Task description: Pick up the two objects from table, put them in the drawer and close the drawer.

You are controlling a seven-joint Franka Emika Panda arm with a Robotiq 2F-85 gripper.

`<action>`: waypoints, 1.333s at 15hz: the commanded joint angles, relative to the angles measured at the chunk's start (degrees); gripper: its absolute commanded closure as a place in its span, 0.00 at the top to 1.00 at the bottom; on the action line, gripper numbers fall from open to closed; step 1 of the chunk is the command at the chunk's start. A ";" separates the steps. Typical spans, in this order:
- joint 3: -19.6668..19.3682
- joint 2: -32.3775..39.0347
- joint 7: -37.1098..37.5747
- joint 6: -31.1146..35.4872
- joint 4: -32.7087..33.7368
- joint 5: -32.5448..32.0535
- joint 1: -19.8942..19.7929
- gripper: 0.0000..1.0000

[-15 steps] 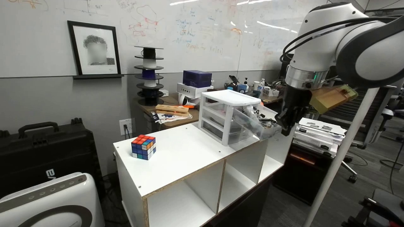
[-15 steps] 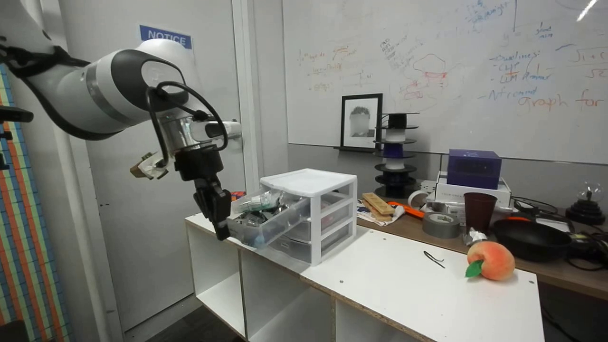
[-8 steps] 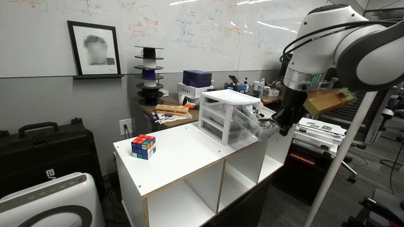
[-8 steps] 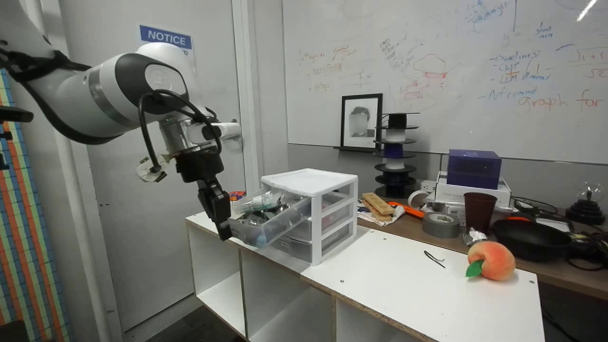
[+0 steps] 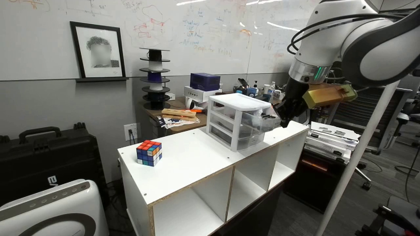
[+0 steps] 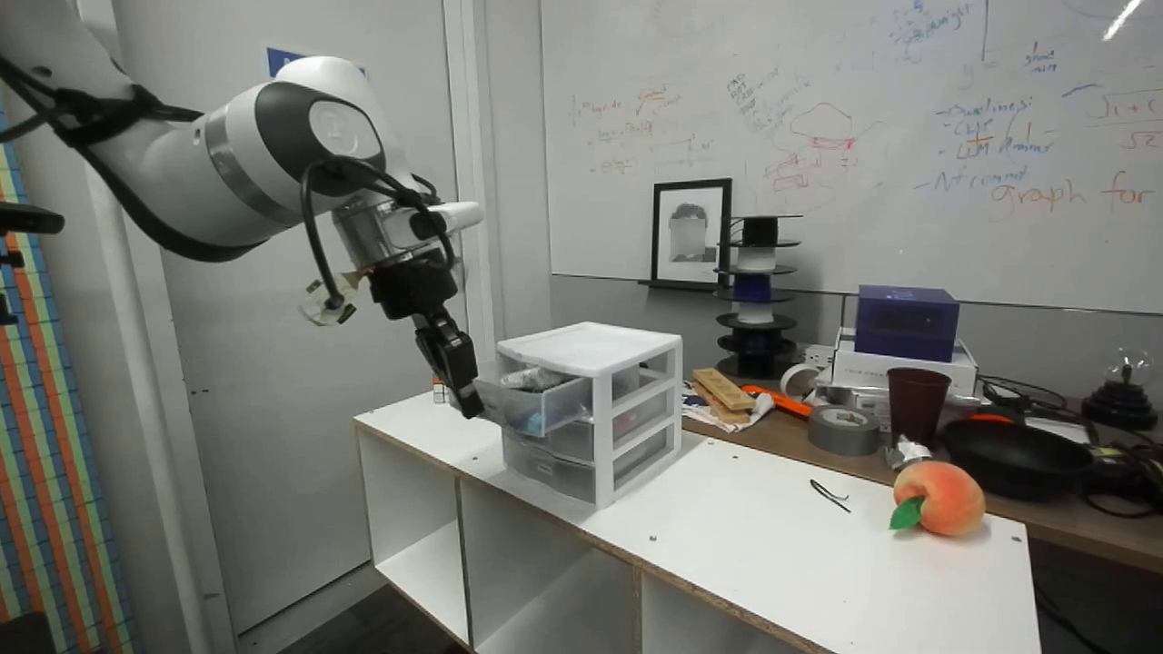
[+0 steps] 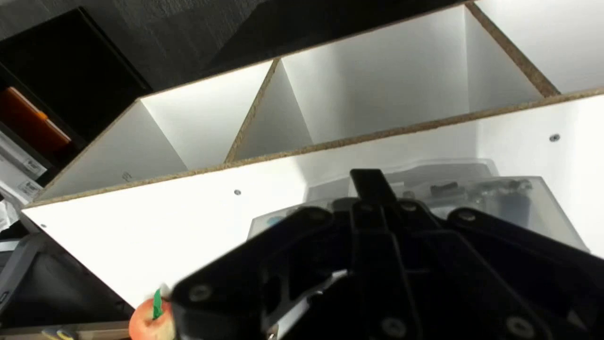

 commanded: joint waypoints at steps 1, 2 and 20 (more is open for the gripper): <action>-1.21 3.91 3.53 2.21 5.94 -3.51 0.40 0.02; -1.60 4.64 3.96 2.11 6.93 -3.95 0.64 0.02; -8.08 13.56 9.36 3.25 15.43 -10.80 5.30 0.01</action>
